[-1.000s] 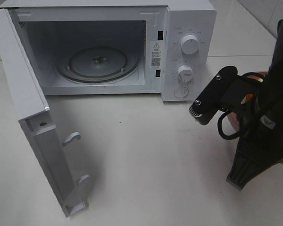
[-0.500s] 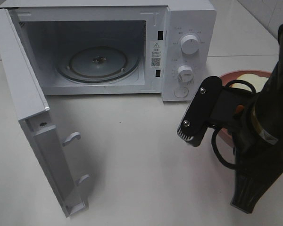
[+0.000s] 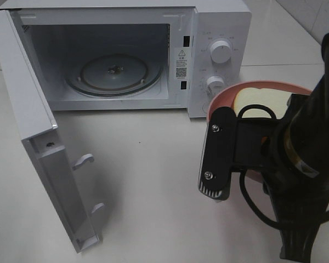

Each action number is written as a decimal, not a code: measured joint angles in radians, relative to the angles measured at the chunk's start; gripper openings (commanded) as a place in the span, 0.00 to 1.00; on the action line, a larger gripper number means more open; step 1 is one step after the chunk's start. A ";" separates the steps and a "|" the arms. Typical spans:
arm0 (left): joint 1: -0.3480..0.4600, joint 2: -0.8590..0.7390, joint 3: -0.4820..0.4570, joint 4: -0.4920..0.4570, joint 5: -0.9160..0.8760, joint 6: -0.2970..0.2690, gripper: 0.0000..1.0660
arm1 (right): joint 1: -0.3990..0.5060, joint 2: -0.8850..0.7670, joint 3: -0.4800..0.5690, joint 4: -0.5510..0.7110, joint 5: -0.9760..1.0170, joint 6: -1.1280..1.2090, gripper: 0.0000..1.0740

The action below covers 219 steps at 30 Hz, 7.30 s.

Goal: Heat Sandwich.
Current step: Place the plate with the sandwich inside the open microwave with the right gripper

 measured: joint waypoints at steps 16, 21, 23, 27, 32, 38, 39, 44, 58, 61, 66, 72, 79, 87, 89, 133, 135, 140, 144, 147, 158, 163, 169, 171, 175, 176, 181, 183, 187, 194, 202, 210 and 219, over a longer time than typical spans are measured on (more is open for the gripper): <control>0.000 0.000 0.000 0.000 0.000 0.000 0.95 | 0.000 0.000 0.000 -0.001 -0.135 -0.303 0.02; 0.000 0.000 0.000 0.000 0.000 0.000 0.95 | 0.000 0.000 0.000 -0.001 -0.153 -0.343 0.02; 0.000 0.000 0.000 0.000 0.000 0.000 0.95 | 0.000 0.000 0.000 -0.004 -0.153 -0.343 0.02; 0.000 0.000 0.000 0.000 0.000 0.000 0.95 | 0.000 0.000 0.000 -0.005 -0.154 -0.343 0.02; 0.000 0.000 0.000 0.000 0.000 0.000 0.95 | 0.000 0.000 0.000 -0.002 -0.191 -0.366 0.00; 0.000 0.000 0.000 0.000 0.000 0.000 0.95 | -0.002 0.000 0.000 -0.003 -0.254 -0.517 0.00; 0.000 0.000 0.000 0.000 0.000 0.000 0.95 | -0.008 0.000 0.000 -0.002 -0.262 -0.531 0.00; 0.000 0.000 0.000 0.000 0.000 0.000 0.95 | -0.061 0.000 0.000 0.004 -0.295 -0.638 0.00; 0.000 0.000 0.000 0.000 0.000 0.000 0.95 | -0.214 0.000 0.000 0.207 -0.393 -1.150 0.00; 0.000 0.000 0.000 0.000 0.000 0.000 0.95 | -0.249 0.000 0.000 0.246 -0.393 -1.244 0.00; 0.000 0.000 0.000 0.000 0.000 0.000 0.95 | -0.308 0.000 0.000 0.289 -0.392 -1.383 0.00; 0.000 0.000 0.000 0.000 0.000 0.000 0.95 | -0.346 0.014 0.000 0.326 -0.393 -1.476 0.00; 0.000 0.000 0.000 0.000 0.000 0.000 0.95 | -0.347 0.025 0.000 0.335 -0.399 -1.486 0.00; 0.000 0.000 0.000 0.000 0.000 0.000 0.95 | -0.347 0.054 0.000 0.342 -0.473 -1.493 0.00; 0.000 0.000 0.000 0.000 0.000 0.000 0.95 | -0.347 0.074 0.000 0.345 -0.491 -1.494 0.00; 0.000 0.000 0.000 0.000 0.000 0.000 0.95 | -0.347 0.545 -0.553 0.425 -0.354 -1.546 0.00; 0.000 0.000 0.000 0.000 0.000 0.000 0.95 | -0.347 0.575 -0.597 0.425 -0.344 -1.546 0.00; 0.000 0.000 0.000 0.000 0.000 0.000 0.95 | -0.347 0.620 -0.677 0.424 -0.308 -1.538 0.01; 0.000 0.000 0.000 0.000 0.000 0.000 0.95 | -0.347 0.649 -0.720 0.419 -0.295 -1.516 0.01; 0.000 0.000 0.000 0.000 0.000 0.000 0.95 | -0.347 0.674 -0.764 0.414 -0.277 -1.510 0.01; 0.000 0.000 0.000 0.000 0.000 0.000 0.95 | -0.348 0.786 -0.927 0.369 -0.230 -1.409 0.01; 0.000 0.000 0.000 0.000 0.000 0.000 0.95 | -0.348 0.841 -1.020 0.346 -0.207 -1.334 0.01; 0.000 0.000 0.000 0.000 0.000 0.000 0.95 | -0.348 0.907 -1.121 0.337 -0.182 -1.290 0.01; 0.000 0.000 0.000 0.000 0.000 0.000 0.95 | -0.348 0.918 -1.138 0.337 -0.176 -1.283 0.01; 0.000 0.000 0.000 0.000 0.000 0.000 0.95 | -0.348 0.973 -1.229 0.334 -0.158 -1.264 0.01; 0.000 0.000 0.000 0.000 0.000 0.000 0.95 | -0.348 0.973 -1.229 0.334 -0.158 -1.264 0.01; 0.000 0.000 0.000 0.000 0.000 0.000 0.95 | -0.356 1.035 -1.324 0.335 -0.137 -1.223 0.01; 0.000 0.000 0.000 0.000 0.000 0.000 0.95 | -0.359 1.057 -1.360 0.334 -0.126 -1.221 0.01; 0.000 0.000 0.000 0.000 0.000 0.000 0.95 | -0.360 1.102 -1.420 0.334 -0.095 -1.217 0.01; 0.000 0.000 0.000 0.000 0.000 0.000 0.95 | -0.362 1.169 -1.510 0.329 -0.085 -1.201 0.01; 0.000 0.000 0.000 0.000 0.000 0.000 0.95 | -0.384 1.195 -1.561 0.314 -0.088 -1.202 0.01; 0.000 0.000 0.000 0.000 0.000 0.000 0.95 | -0.396 1.216 -1.567 0.305 -0.097 -1.202 0.02; 0.000 0.000 0.000 0.000 0.000 0.000 0.95 | -0.396 1.219 -1.568 0.304 -0.128 -1.196 0.15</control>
